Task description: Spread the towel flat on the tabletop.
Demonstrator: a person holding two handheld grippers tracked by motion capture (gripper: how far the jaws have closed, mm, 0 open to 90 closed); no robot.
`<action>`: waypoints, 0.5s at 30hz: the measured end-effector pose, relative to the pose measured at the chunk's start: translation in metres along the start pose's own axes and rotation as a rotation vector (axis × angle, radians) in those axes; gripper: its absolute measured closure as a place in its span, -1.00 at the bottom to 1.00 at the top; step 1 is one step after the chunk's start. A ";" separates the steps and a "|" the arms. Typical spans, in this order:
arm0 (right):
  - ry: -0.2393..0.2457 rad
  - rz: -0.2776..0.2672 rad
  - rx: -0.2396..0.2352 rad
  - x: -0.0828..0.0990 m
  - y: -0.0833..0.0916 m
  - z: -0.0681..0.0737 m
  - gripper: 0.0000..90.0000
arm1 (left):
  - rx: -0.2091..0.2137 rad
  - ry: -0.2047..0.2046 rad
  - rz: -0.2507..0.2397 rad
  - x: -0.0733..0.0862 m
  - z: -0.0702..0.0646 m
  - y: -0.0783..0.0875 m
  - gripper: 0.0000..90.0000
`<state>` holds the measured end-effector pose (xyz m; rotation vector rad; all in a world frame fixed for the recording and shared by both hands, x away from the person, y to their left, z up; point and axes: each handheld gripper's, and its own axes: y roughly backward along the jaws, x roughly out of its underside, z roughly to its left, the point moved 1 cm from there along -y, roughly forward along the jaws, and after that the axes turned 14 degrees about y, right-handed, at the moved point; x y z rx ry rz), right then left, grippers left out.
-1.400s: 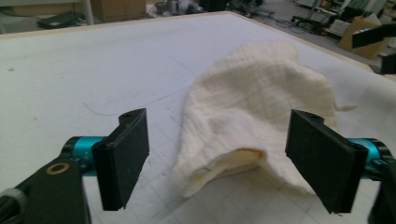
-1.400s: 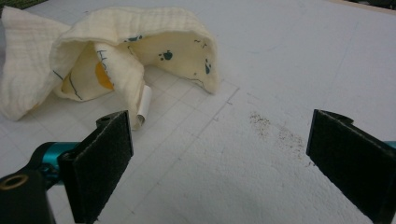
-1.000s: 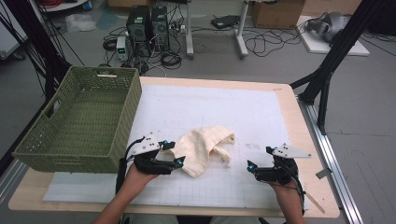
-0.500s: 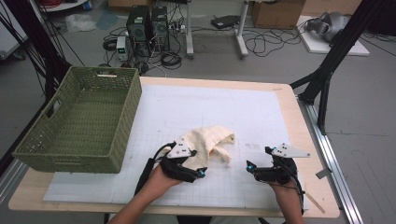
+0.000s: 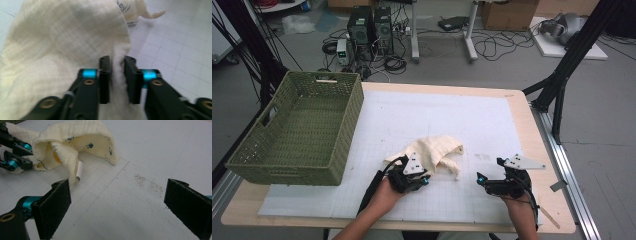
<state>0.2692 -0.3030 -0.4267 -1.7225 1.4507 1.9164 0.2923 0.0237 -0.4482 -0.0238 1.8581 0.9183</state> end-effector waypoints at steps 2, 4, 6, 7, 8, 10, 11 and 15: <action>-0.002 0.000 0.000 0.000 0.000 0.000 -0.86 | 0.028 0.018 -0.028 -0.003 0.003 0.007 0.87; -0.003 0.001 0.000 0.000 0.000 0.000 -0.86 | 0.050 0.045 -0.065 -0.006 0.006 0.014 0.88; -0.008 0.000 -0.002 -0.002 0.000 0.001 -0.86 | 0.050 0.039 -0.088 -0.011 0.009 0.021 0.88; -0.003 -0.005 0.002 -0.002 0.001 0.000 -0.86 | 0.058 0.041 -0.104 -0.013 0.011 0.025 0.88; -0.002 -0.006 0.002 -0.002 0.001 0.001 -0.86 | 0.071 0.059 -0.127 -0.016 0.013 0.029 0.88; 0.003 -0.001 0.004 -0.003 0.000 0.001 -0.86 | 0.098 0.100 -0.172 -0.021 0.018 0.038 0.88; 0.006 0.002 0.005 -0.003 -0.001 0.002 -0.86 | 0.101 0.114 -0.195 -0.023 0.021 0.042 0.88; 0.043 0.019 0.006 -0.006 -0.004 0.006 -0.86 | 0.104 0.145 -0.248 -0.031 0.034 0.055 0.88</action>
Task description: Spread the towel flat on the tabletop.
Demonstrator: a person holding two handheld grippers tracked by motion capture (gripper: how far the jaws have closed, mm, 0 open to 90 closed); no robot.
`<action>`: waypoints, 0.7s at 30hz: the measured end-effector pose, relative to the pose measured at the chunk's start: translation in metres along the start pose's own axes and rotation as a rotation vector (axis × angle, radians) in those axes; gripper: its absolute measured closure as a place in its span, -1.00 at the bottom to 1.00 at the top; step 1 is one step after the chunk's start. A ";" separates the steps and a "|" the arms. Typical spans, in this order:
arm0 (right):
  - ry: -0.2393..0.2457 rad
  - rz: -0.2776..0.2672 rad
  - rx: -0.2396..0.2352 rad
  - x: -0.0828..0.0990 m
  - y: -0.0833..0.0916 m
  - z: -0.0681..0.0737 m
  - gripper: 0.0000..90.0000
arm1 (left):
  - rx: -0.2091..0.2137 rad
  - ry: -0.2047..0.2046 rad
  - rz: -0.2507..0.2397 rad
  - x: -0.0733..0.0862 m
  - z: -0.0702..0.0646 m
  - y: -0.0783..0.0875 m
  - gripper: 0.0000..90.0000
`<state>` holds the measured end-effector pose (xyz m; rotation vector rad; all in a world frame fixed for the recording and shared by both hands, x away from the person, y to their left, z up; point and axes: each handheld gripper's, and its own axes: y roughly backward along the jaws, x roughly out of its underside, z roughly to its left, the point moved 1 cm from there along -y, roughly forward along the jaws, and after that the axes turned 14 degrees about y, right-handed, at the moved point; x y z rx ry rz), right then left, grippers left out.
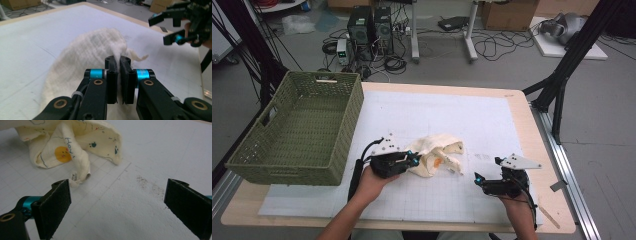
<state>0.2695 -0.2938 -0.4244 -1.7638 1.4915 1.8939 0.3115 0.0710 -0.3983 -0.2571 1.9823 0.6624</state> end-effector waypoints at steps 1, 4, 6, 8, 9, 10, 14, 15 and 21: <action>0.009 -0.002 -0.002 -0.001 -0.001 0.001 -0.86 | -0.007 0.007 -0.014 -0.003 0.002 0.003 0.88; 0.045 -0.003 -0.012 -0.007 -0.006 0.006 -0.86 | -0.031 0.027 -0.050 -0.010 0.011 0.009 0.88; 0.077 0.000 -0.020 -0.011 -0.010 0.011 -0.86 | -0.047 0.052 -0.069 -0.013 0.018 0.011 0.88; 0.095 0.010 -0.043 -0.015 -0.016 0.017 -0.86 | -0.061 0.072 -0.084 -0.015 0.025 0.012 0.88; 0.109 0.019 -0.052 -0.017 -0.019 0.020 -0.86 | -0.068 0.082 -0.090 -0.016 0.029 0.013 0.88; 0.114 0.026 -0.065 -0.019 -0.023 0.023 -0.86 | -0.082 0.093 -0.099 -0.016 0.032 0.013 0.88; 0.126 0.032 -0.101 -0.026 -0.036 0.030 -0.86 | -0.138 0.117 -0.099 -0.015 0.043 0.012 0.87; 0.135 0.030 -0.103 -0.028 -0.038 0.031 -0.86 | -0.148 0.123 -0.103 -0.015 0.045 0.012 0.87; 0.176 0.030 -0.128 -0.039 -0.062 0.035 -0.47 | -0.216 0.153 -0.132 -0.015 0.057 0.008 0.80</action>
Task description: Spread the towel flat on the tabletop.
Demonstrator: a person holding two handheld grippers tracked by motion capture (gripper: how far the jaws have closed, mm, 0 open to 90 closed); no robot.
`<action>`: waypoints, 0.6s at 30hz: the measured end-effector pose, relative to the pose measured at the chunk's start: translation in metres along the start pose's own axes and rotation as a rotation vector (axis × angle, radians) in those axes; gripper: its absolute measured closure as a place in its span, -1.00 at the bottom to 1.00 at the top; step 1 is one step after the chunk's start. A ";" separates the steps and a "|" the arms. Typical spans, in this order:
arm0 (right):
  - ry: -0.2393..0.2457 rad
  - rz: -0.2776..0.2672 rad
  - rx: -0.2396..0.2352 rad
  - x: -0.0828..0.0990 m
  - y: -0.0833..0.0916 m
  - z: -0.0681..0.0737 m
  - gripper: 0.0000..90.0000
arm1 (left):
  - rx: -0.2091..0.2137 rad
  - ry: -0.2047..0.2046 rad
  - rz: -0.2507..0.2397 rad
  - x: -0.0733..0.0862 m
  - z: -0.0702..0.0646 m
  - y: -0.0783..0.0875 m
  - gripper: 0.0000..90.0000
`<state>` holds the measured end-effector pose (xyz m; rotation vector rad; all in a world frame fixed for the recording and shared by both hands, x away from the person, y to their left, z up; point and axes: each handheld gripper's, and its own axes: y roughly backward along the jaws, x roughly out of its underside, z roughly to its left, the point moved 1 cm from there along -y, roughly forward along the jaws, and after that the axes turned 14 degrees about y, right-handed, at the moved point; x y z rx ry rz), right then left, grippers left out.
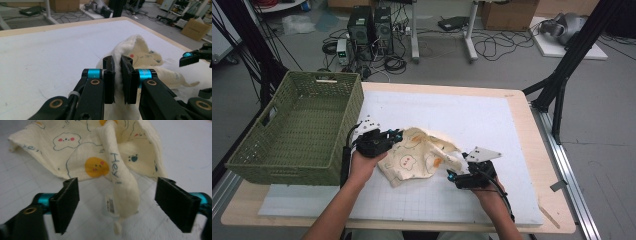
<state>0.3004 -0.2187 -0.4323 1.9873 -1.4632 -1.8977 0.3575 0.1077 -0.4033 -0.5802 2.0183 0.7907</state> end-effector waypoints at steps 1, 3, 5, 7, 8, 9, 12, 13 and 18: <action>0.015 0.000 -0.009 -0.002 -0.006 -0.001 -0.35 | -0.007 0.005 0.001 0.000 0.002 -0.001 0.81; 0.028 0.007 -0.014 -0.004 -0.014 0.000 -0.17 | -0.019 0.023 0.000 0.000 0.005 -0.002 0.83; 0.041 0.023 -0.002 -0.006 -0.025 0.000 0.10 | -0.036 0.030 -0.005 0.000 0.008 -0.003 0.85; 0.036 0.067 -0.001 -0.005 -0.034 0.000 0.40 | -0.049 0.035 -0.013 -0.001 0.011 -0.003 0.86; 0.040 0.081 -0.008 -0.004 -0.038 0.000 0.55 | -0.055 0.038 -0.016 -0.001 0.012 -0.003 0.86; 0.035 0.092 -0.021 -0.002 -0.040 -0.001 0.65 | -0.061 0.038 -0.014 0.000 0.013 -0.004 0.86; 0.001 0.072 -0.056 -0.001 -0.037 -0.002 0.84 | -0.076 0.043 -0.013 0.000 0.017 -0.005 0.87; -0.003 0.061 -0.074 -0.001 -0.035 -0.002 0.87 | -0.079 0.048 -0.014 0.000 0.018 -0.006 0.87; 0.019 0.053 -0.134 -0.002 -0.019 0.007 0.89 | -0.094 0.056 -0.020 0.001 0.022 -0.009 0.88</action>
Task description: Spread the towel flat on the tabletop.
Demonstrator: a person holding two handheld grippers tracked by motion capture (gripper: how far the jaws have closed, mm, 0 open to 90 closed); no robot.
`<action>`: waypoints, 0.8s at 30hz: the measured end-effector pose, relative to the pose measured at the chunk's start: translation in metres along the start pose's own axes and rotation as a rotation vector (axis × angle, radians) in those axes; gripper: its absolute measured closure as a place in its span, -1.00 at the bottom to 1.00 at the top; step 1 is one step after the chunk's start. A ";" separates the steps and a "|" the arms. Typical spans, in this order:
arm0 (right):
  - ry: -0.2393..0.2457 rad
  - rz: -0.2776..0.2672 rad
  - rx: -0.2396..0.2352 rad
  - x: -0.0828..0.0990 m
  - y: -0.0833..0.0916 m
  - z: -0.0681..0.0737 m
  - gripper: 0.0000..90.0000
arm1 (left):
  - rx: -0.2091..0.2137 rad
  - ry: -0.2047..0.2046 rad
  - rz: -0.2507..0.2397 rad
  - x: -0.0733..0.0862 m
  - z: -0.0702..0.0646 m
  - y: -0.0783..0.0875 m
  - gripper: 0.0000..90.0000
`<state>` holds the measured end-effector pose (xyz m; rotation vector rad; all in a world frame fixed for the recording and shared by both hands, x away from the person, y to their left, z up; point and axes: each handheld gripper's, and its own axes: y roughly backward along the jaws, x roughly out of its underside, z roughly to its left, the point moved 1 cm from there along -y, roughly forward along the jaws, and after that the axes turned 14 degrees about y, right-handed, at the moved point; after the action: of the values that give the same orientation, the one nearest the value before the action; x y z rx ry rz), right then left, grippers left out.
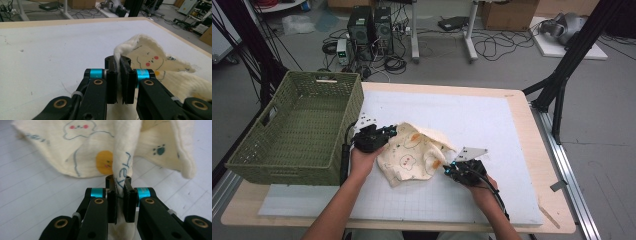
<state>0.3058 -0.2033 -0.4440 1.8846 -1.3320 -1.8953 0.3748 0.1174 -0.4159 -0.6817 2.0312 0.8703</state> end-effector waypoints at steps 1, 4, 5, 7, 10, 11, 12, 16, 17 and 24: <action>0.003 0.001 -0.010 0.001 0.003 0.003 0.89 | -0.004 0.003 -0.001 0.000 0.001 -0.001 0.88; 0.004 -0.001 -0.034 0.007 0.015 0.010 0.89 | -0.018 0.006 0.000 0.001 0.004 -0.003 0.88; 0.003 -0.001 -0.039 0.010 0.019 0.012 0.89 | -0.022 0.012 -0.003 0.001 0.004 -0.004 0.88; -0.001 0.002 -0.044 0.017 0.026 0.017 0.89 | -0.029 0.017 -0.004 0.001 0.005 -0.006 0.88; -0.006 0.004 -0.050 0.025 0.037 0.022 0.89 | -0.044 0.014 0.006 0.004 0.005 -0.010 0.88; -0.009 -0.001 -0.055 0.027 0.042 0.025 0.89 | -0.049 0.010 0.014 0.004 0.005 -0.011 0.88; -0.011 0.000 -0.063 0.029 0.046 0.027 0.89 | -0.050 0.009 0.017 0.005 0.004 -0.012 0.88; 0.014 -0.014 -0.090 0.036 0.061 0.042 0.90 | -0.059 0.022 0.013 0.006 0.005 -0.014 0.88; 0.014 -0.022 -0.095 0.037 0.064 0.045 0.90 | -0.061 0.020 0.014 0.006 0.005 -0.015 0.88; -0.043 -0.095 -0.020 0.038 0.080 0.046 0.14 | -0.059 0.009 0.041 0.011 0.004 -0.023 0.88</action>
<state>0.2213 -0.2542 -0.4276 1.9400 -1.2519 -1.9976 0.3872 0.1039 -0.4345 -0.6797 2.0401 0.9558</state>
